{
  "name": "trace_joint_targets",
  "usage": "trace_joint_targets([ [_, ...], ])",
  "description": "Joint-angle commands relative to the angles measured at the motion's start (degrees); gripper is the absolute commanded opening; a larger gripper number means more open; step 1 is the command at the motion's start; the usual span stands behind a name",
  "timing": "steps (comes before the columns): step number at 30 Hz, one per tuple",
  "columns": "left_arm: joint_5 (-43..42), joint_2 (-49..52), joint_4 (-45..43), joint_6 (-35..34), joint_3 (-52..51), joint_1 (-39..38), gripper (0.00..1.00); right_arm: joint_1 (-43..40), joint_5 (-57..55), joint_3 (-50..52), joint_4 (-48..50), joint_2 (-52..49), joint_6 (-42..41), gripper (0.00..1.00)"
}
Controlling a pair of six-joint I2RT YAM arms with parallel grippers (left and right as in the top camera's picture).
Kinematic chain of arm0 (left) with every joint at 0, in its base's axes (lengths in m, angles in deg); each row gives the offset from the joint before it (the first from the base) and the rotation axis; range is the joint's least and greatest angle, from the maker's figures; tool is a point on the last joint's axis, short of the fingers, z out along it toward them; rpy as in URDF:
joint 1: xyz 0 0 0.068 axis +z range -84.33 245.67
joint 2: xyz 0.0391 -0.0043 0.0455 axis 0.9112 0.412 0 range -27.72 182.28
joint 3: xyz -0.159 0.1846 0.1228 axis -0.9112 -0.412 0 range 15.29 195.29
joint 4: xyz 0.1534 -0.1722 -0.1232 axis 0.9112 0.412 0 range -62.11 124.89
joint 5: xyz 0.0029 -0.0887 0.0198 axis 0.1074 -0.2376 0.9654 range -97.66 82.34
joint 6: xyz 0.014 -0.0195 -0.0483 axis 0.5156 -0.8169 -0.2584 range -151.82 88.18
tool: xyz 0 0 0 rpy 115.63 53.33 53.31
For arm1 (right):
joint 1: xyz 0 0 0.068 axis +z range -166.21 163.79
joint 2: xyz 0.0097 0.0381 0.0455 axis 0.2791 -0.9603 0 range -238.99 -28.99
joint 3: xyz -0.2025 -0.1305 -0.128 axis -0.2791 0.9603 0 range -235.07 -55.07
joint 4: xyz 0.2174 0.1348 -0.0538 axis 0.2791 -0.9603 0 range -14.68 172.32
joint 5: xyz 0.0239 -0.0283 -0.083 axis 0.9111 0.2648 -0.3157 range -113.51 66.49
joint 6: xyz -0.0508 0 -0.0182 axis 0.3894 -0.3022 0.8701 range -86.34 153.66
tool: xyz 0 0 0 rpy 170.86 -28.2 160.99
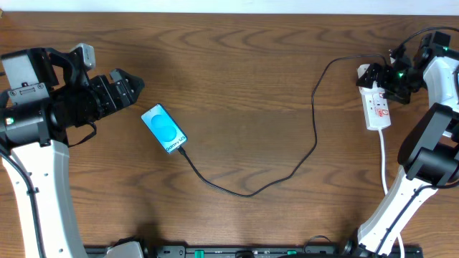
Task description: Plug charger to phone and switch on socket
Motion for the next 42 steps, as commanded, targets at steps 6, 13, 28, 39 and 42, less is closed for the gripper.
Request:
trace_joint_targets([
  [6,0.3,0.3,0.6,-0.2,0.7,0.0,0.92,0.3,4.8,-0.4,0.6,-0.8,-0.8,0.99],
  [13,0.3,0.3,0.6,-0.2,0.7,0.0,0.92,0.3,5.0,-0.4,-0.2,-0.8,-1.2,0.99],
  [28,0.3,0.3,0.8,-0.2,0.7,0.0,0.92,2.1,5.0,-0.3,-0.8,-0.8,-2.5,0.99],
  [39,0.3,0.3,0.9,0.0,0.7,0.0,0.92,4.3,5.0,-0.3,0.7,-1.0,-3.1,0.99],
  [42,0.3,0.3,0.9,0.0,0.7,0.0,0.92,4.3,5.0,-0.3,0.7,-1.1,-3.3,0.99],
])
